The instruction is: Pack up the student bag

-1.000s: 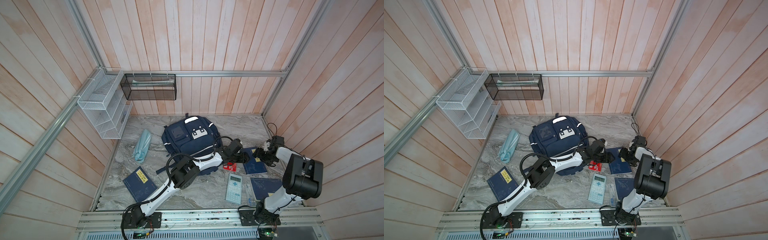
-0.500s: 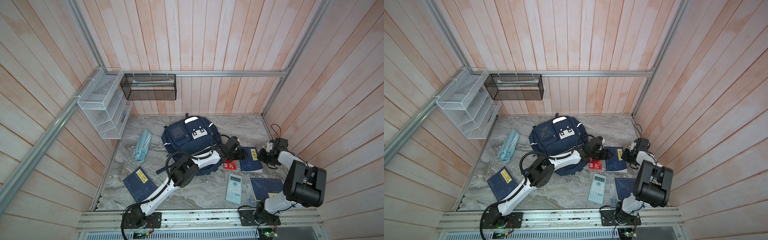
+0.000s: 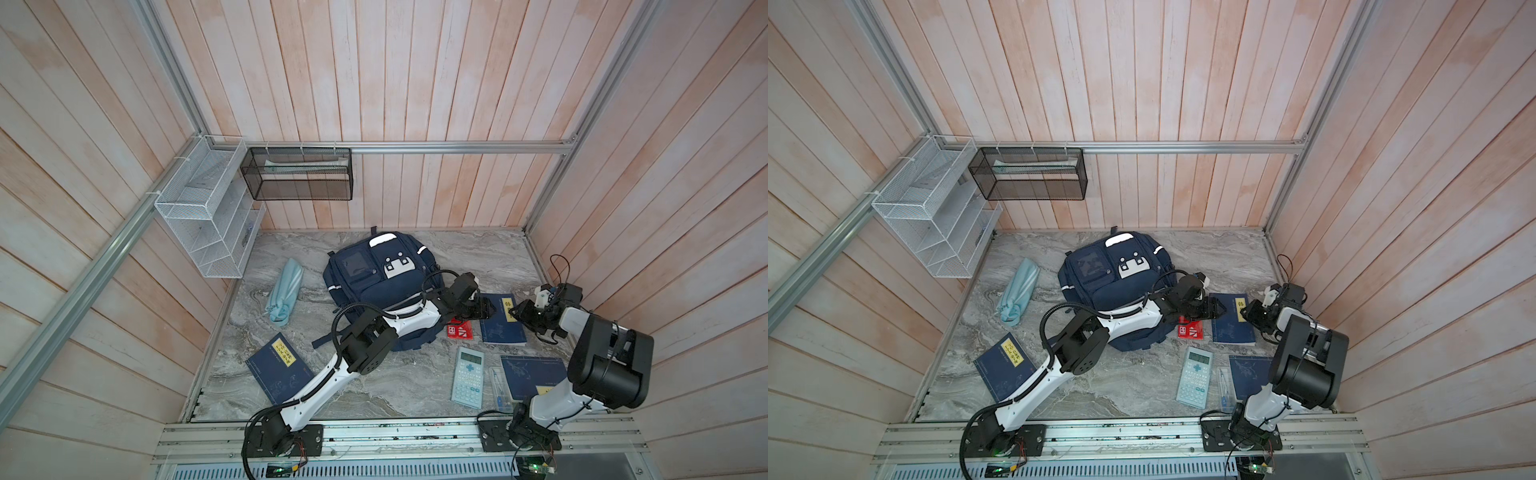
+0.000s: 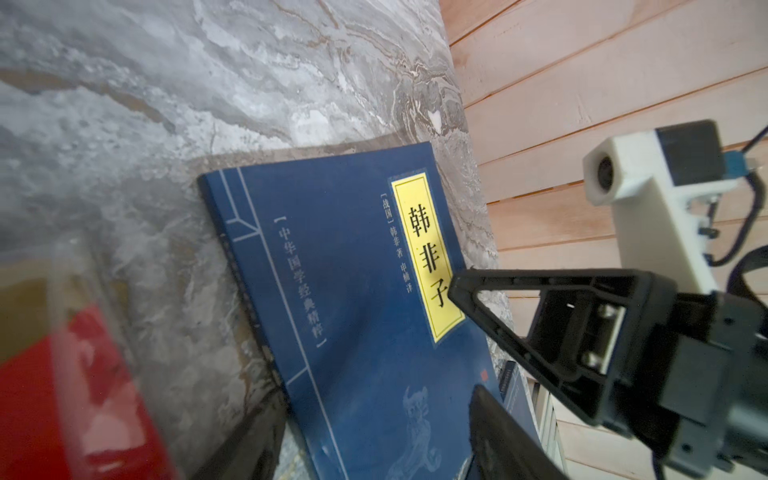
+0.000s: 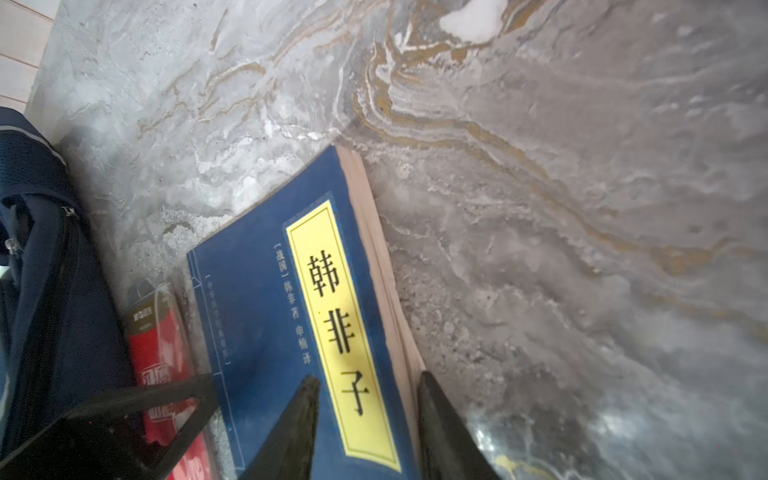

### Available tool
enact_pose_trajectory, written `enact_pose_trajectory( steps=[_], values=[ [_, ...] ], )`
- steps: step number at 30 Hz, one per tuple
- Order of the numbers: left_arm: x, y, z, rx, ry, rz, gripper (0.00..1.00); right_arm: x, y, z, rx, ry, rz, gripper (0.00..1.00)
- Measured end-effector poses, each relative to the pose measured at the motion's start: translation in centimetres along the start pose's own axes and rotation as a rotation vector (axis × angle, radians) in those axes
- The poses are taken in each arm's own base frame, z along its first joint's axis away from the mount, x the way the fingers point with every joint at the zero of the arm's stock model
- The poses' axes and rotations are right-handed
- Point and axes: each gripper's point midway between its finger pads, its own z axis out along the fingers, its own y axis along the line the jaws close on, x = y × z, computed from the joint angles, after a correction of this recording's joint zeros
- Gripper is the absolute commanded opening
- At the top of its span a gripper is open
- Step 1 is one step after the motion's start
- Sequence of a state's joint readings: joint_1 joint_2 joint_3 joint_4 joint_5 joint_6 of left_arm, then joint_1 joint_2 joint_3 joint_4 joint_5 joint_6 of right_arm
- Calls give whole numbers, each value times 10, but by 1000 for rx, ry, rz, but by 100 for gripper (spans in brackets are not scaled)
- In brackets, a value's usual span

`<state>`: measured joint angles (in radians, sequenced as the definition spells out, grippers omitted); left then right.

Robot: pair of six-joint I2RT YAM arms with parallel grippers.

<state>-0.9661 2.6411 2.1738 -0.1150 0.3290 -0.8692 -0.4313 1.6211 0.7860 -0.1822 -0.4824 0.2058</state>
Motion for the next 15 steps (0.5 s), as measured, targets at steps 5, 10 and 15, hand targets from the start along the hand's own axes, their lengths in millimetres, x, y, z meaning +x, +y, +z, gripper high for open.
enact_pose_trajectory(
  steps=[5, 10, 15],
  values=[
    [-4, 3, -2, -1, -3, -4, 71, -3, 3, -2, -14, -10, -2, 0],
    [-4, 2, -2, 9, 0, 5, 77, -11, 21, -21, -57, -53, -29, 0],
    [2, -9, -16, 16, 66, 51, 84, -23, 51, -58, -148, -135, -63, 0]
  ],
)
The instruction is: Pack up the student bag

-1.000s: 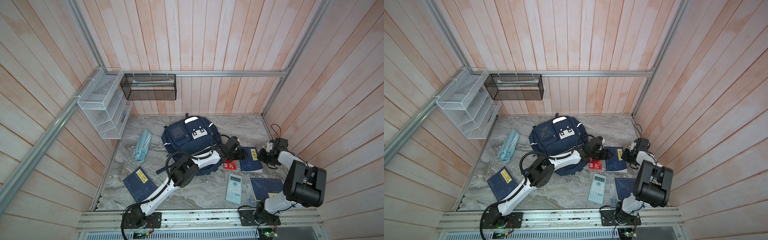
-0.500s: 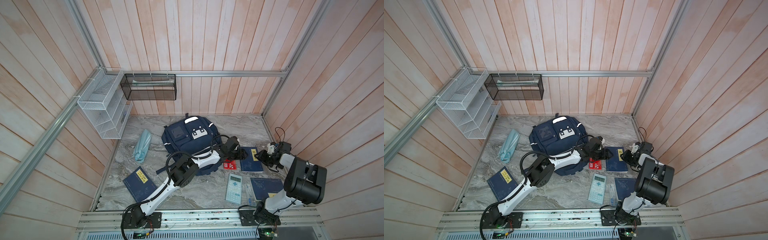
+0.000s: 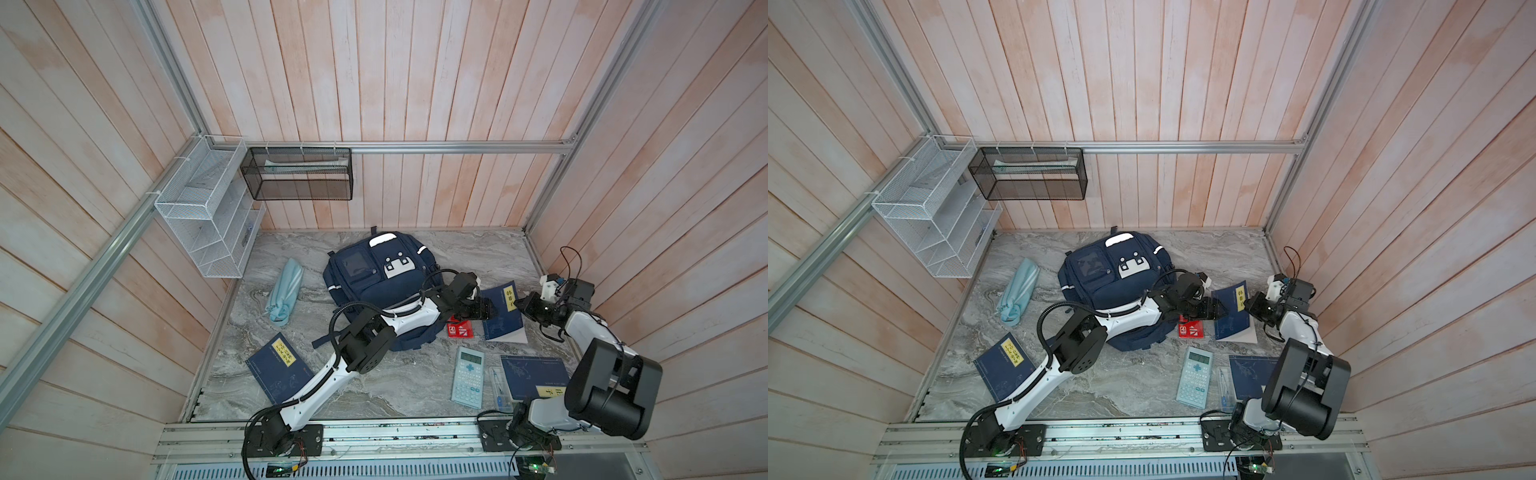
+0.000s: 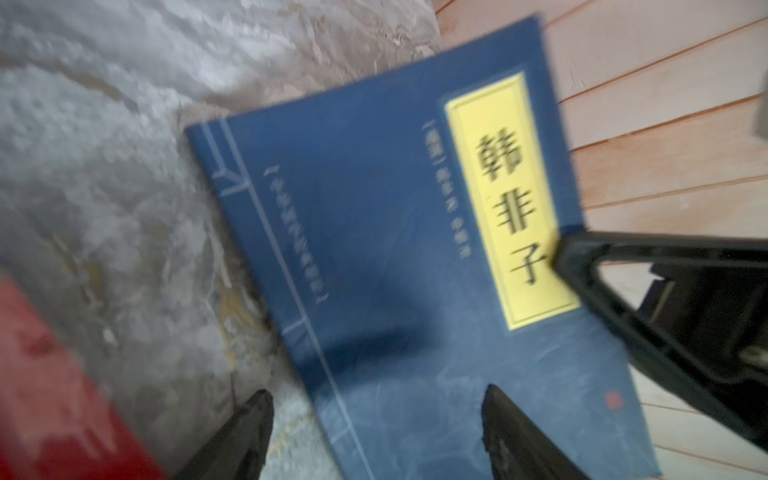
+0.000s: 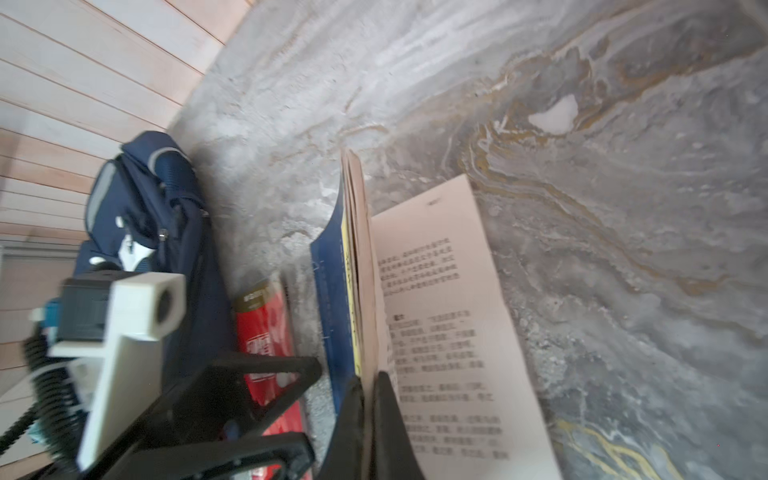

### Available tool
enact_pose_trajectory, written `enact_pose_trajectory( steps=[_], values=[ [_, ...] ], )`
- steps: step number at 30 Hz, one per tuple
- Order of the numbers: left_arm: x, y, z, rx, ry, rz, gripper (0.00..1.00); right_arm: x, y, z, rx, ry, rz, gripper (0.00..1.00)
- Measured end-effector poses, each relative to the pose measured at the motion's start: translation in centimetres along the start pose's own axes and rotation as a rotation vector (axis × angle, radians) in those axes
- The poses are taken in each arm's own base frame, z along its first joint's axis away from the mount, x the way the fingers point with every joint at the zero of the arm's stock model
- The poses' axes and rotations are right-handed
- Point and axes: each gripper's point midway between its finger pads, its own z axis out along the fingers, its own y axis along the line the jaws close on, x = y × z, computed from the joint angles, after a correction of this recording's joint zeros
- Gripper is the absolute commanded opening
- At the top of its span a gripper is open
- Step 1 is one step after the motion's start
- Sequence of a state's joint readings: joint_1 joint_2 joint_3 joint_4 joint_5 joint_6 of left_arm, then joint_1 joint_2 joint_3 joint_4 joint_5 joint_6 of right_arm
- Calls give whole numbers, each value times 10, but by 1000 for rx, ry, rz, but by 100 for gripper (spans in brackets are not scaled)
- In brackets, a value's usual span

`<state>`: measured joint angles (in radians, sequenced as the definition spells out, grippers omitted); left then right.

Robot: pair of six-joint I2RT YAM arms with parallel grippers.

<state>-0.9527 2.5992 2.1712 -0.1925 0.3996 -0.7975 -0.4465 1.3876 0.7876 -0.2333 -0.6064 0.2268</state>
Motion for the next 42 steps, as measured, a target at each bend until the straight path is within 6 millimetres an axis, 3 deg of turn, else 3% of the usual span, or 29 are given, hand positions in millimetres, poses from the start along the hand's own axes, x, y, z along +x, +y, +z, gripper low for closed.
enact_pose_trajectory(
  steps=[2, 4, 7, 10, 13, 15, 18, 22, 23, 25, 26, 28, 32, 33, 35, 36, 40, 42],
  values=[
    [-3, -7, -19, -10, 2, 17, 86, -11, 16, -17, -33, -57, -17, 0],
    [-16, -19, -53, -9, -23, 34, 87, -20, 35, -35, -80, -113, -34, 0],
    [-45, -44, -119, 37, -123, 66, 88, -26, 62, -53, -167, -153, -43, 0],
    [-69, -64, -192, 134, -265, 105, 89, -25, 97, -62, -265, -146, -57, 0],
    [-79, -58, -235, 190, -368, 130, 93, -12, 144, -66, -370, -115, -113, 0],
    [-75, -47, -240, 196, -388, 133, 96, 2, 180, -71, -450, -91, -158, 0],
    [-52, -24, -228, 180, -362, 110, 98, 29, 230, -77, -573, -41, -221, 0],
    [-25, -1, -227, 134, -343, 66, 94, 52, 263, -72, -640, 10, -242, 0],
    [-24, 0, -233, 132, -352, 61, 88, 54, 267, -68, -645, 18, -239, 0],
    [-27, -7, -248, 151, -387, 66, 63, 61, 274, -60, -651, 40, -236, 0],
    [-30, -14, -258, 171, -412, 73, 58, 65, 276, -56, -654, 56, -233, 0],
    [-39, -24, -276, 198, -465, 87, 39, 65, 279, -52, -656, 57, -223, 0],
    [-45, -43, -295, 254, -517, 113, 19, 61, 283, -53, -674, 35, -229, 0],
    [-46, -44, -296, 259, -519, 111, 15, 60, 284, -53, -676, 31, -235, 13],
    [-45, -43, -296, 263, -517, 101, 7, 61, 283, -51, -674, 29, -250, 58],
    [-44, -43, -297, 268, -512, 96, 4, 62, 282, -49, -672, 32, -265, 67],
    [-32, -49, -301, 326, -453, 64, 0, 71, 277, -34, -667, 82, -352, 77],
    [-27, -53, -305, 360, -415, 49, 0, 75, 279, -35, -703, 109, -387, 77]
  ],
)
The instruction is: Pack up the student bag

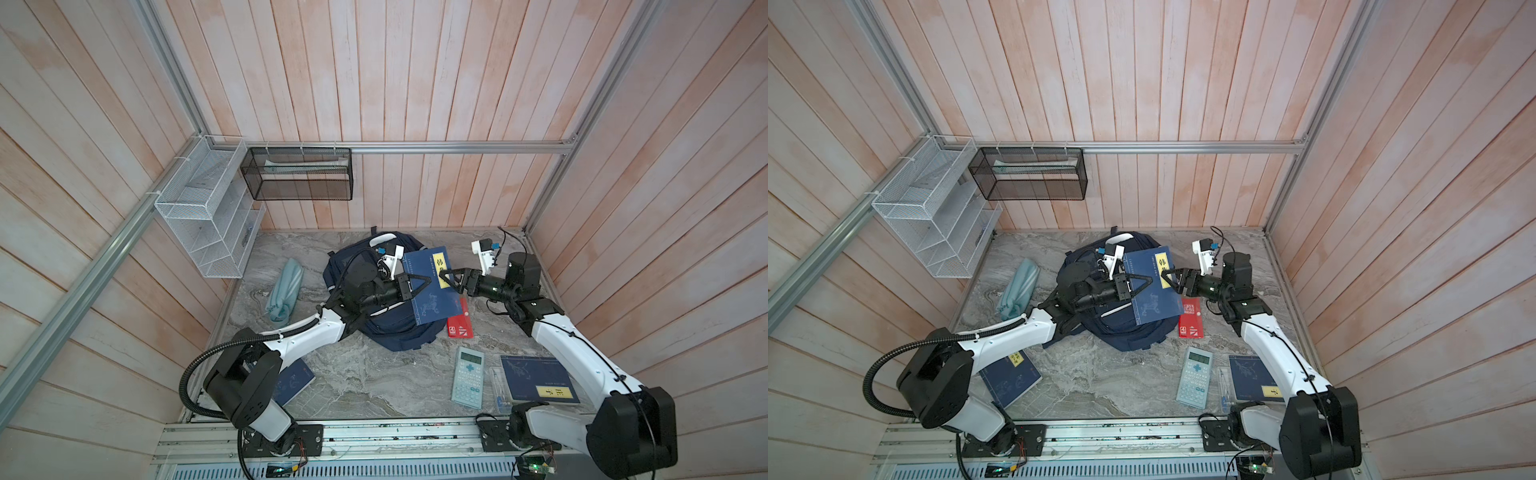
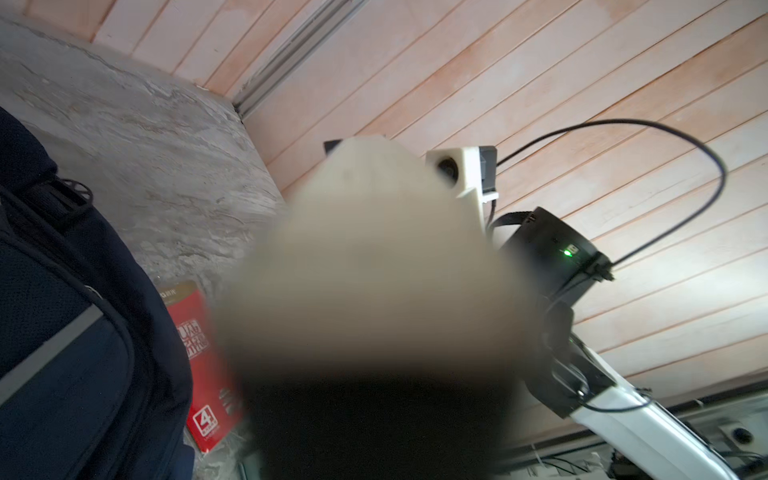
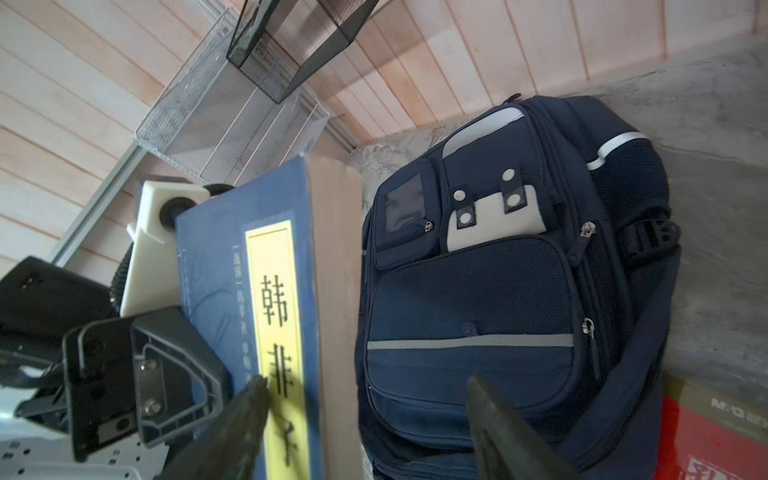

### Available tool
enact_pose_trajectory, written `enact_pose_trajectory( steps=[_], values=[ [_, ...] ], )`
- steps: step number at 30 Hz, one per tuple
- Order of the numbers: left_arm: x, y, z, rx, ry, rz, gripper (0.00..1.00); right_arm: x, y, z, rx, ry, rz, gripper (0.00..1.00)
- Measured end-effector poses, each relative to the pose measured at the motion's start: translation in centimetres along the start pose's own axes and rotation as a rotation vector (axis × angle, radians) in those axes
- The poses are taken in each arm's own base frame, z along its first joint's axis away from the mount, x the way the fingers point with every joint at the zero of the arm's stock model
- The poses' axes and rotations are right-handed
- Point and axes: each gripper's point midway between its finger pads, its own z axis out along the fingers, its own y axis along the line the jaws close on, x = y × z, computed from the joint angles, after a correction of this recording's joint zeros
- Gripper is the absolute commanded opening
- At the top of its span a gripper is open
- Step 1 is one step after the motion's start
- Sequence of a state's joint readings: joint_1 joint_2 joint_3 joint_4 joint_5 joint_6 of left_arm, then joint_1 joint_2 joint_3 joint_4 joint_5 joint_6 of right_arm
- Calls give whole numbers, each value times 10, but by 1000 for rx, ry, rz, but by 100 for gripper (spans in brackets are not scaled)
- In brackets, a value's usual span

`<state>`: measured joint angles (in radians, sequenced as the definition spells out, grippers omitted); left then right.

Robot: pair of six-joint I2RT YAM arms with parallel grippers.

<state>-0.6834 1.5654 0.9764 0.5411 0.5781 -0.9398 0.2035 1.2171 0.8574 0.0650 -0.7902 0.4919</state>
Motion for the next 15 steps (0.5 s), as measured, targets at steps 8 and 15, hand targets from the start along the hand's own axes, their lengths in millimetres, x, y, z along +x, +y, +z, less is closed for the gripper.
enact_pose_trajectory(
  steps=[8, 15],
  values=[
    [8, -16, -6, 83, 82, -28, 10, -1, 38, -5, -195, 4, -98, 7],
    [2, 13, -3, -80, 89, 48, 79, -5, 12, -25, -113, -49, -59, 0]
  ],
)
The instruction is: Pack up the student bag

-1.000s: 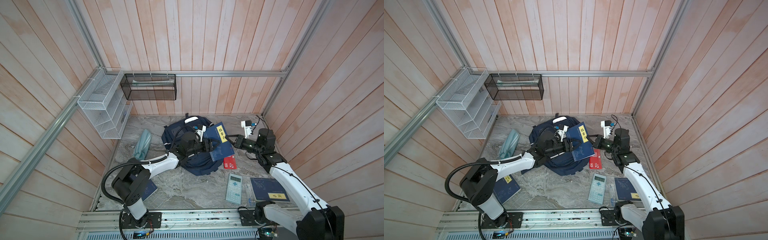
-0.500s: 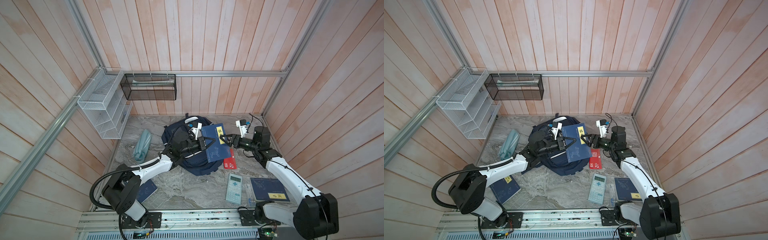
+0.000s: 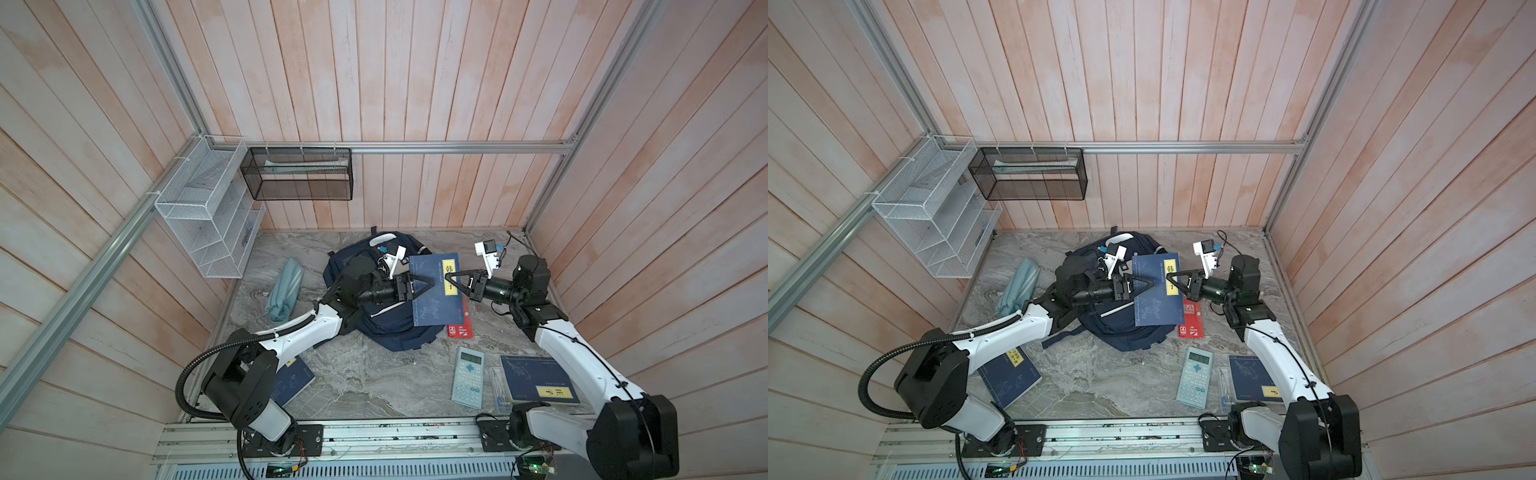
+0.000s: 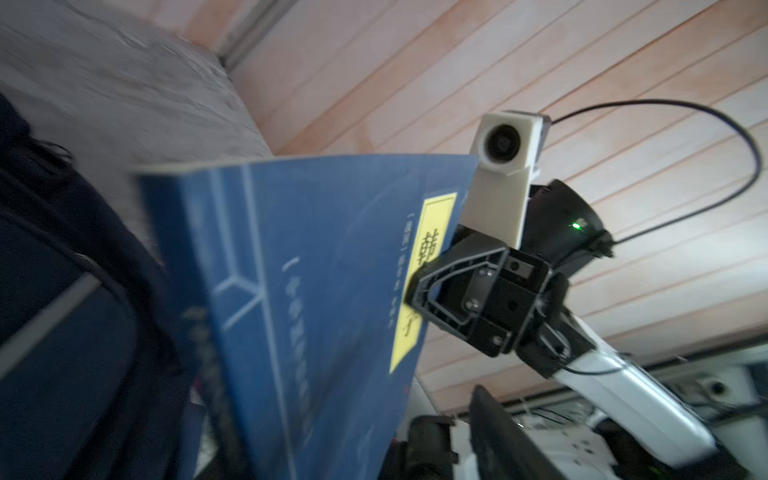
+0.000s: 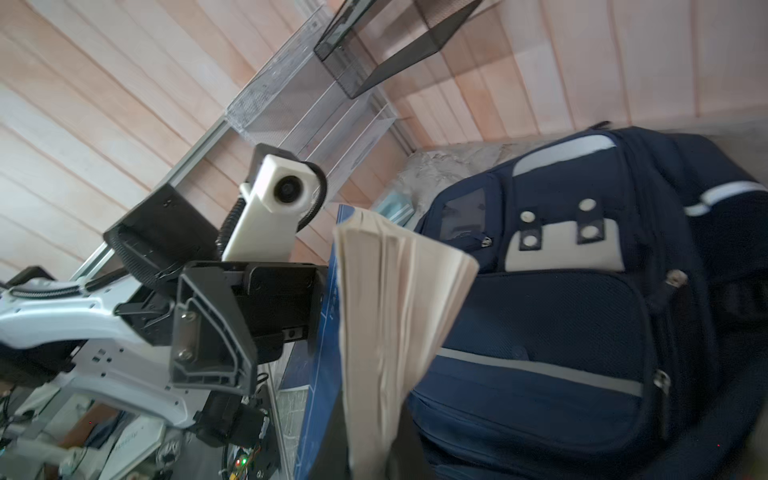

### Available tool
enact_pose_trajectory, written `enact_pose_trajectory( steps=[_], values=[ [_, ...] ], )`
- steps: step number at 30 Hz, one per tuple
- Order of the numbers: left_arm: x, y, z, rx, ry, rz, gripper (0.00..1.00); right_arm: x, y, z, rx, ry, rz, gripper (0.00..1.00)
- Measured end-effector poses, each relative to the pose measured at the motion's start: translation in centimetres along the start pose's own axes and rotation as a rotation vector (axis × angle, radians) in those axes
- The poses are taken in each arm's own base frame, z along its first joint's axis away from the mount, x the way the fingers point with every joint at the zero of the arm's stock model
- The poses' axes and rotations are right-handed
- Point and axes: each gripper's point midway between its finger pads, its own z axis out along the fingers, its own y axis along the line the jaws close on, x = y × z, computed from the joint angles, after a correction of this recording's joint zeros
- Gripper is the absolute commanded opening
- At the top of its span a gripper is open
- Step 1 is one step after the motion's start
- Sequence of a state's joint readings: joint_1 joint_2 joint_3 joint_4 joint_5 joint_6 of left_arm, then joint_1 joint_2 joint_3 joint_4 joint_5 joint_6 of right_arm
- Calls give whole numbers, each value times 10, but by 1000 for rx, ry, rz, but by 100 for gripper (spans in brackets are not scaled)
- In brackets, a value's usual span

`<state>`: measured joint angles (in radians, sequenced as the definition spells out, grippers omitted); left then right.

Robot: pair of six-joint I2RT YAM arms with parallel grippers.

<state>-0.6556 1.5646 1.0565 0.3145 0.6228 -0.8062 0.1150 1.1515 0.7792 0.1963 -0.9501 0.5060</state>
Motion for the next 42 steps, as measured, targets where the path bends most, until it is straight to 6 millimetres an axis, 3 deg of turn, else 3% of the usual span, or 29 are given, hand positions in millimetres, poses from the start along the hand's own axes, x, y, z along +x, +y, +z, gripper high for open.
enact_pose_trajectory(
  steps=[2, 3, 7, 10, 13, 15, 17, 20, 22, 23, 26, 27, 31, 36, 40, 42],
  values=[
    [-9, 15, -1, -116, -23, 59, 73, -7, -23, -23, 105, -69, 35, 0],
    [-12, 25, -4, -181, -32, 95, 65, -11, -31, -35, 157, -107, 46, 0],
    [-3, 76, -8, -417, 30, 225, 60, -18, -50, -64, 310, -193, 75, 0],
    [25, 122, 0, -575, 158, 310, 60, -16, -63, -76, 385, -217, 106, 0],
    [68, 160, 6, -678, 324, 388, 63, -8, -75, -83, 433, -214, 145, 0],
    [92, 176, 6, -720, 419, 434, 67, 0, -79, -83, 445, -200, 166, 0],
    [102, 183, 6, -739, 465, 474, 74, 6, -82, -83, 450, -188, 174, 0],
    [99, 184, 9, -763, 477, 530, 76, 17, -86, -83, 458, -170, 190, 0],
    [93, 186, 13, -794, 471, 565, 66, 24, -89, -83, 461, -161, 203, 0],
    [91, 187, 17, -810, 470, 582, 55, 29, -91, -82, 463, -156, 211, 0],
    [94, 190, 30, -809, 492, 612, 7, 44, -97, -82, 466, -150, 254, 0],
    [95, 189, 32, -807, 502, 618, 0, 50, -99, -82, 467, -150, 279, 0],
    [78, 175, 37, -797, 500, 618, 0, 76, -99, -76, 458, -161, 377, 0],
    [23, 141, 39, -724, 400, 569, 0, 104, -80, -53, 408, -184, 458, 0],
    [-22, 109, 24, -683, 298, 557, 0, 106, -80, -35, 402, -225, 506, 0],
    [-34, 96, 16, -666, 269, 557, 0, 104, -88, -24, 408, -243, 530, 0]
  ],
)
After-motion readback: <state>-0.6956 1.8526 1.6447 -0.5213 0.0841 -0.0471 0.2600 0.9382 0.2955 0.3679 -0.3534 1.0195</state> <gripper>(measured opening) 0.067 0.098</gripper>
